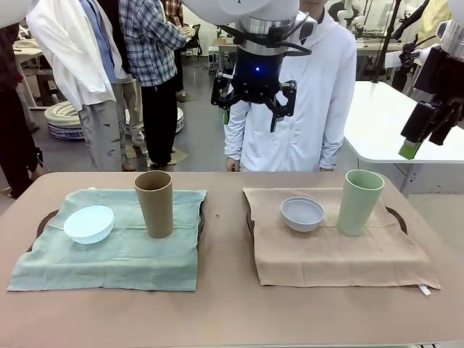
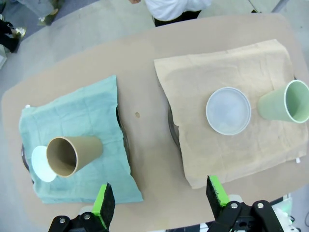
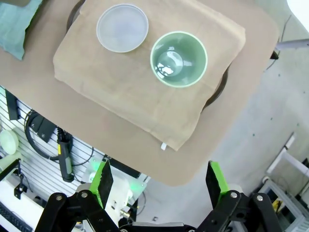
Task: Set up a tray with a mat and arrange the tableware.
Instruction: Place the Picnic Bowl and Reusable plastic cup back onto the Handle tray in front of the human's position.
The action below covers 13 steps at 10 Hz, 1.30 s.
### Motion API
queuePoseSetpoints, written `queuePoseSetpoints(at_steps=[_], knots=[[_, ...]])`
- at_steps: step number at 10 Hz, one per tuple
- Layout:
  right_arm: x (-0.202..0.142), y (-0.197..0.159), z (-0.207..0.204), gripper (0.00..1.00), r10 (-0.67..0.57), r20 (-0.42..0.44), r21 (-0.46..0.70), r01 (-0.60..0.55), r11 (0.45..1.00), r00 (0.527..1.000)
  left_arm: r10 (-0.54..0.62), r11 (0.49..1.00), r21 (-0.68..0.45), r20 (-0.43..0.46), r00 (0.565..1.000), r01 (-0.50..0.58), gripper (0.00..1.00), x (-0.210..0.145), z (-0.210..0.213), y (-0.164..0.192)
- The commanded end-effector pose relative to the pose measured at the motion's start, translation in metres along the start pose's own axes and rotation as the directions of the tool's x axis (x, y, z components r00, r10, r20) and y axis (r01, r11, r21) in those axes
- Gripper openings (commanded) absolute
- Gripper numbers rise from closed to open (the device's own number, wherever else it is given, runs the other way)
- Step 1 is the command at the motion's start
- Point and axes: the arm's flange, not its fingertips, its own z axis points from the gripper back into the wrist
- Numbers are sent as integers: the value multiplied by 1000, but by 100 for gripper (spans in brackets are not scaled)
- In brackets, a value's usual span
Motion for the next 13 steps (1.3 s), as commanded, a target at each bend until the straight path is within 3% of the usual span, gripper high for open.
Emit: queuePoseSetpoints(at_steps=[1,2,5,6,8,11,13], knots=[[-1,0,-5,100,-10,4,-22,11,1000,1000,-12,1000,-7,7,1000,12,100,4,3,-1],[0,0,0,100,0,0,0,0,1000,1000,0,1000,0,0,1000,0,100,0,0,0],[13,-37,-30,100,-170,-93,57,175,983,981,57,993,-100,-109,992,-68,100,8,-35,89],[18,-50,-37,100,-267,-146,98,282,954,953,49,990,-124,-143,989,-67,100,4,-39,116],[2,-77,-31,100,-402,-208,187,440,878,892,-5,978,-207,-162,987,-29,100,-11,-27,157],[-45,-136,7,100,-452,-206,443,494,748,868,-13,905,-422,-162,987,-57,100,-32,-15,250],[-69,-173,11,100,-484,-231,555,523,647,844,44,840,-526,-175,984,-131,100,-43,-38,310]])
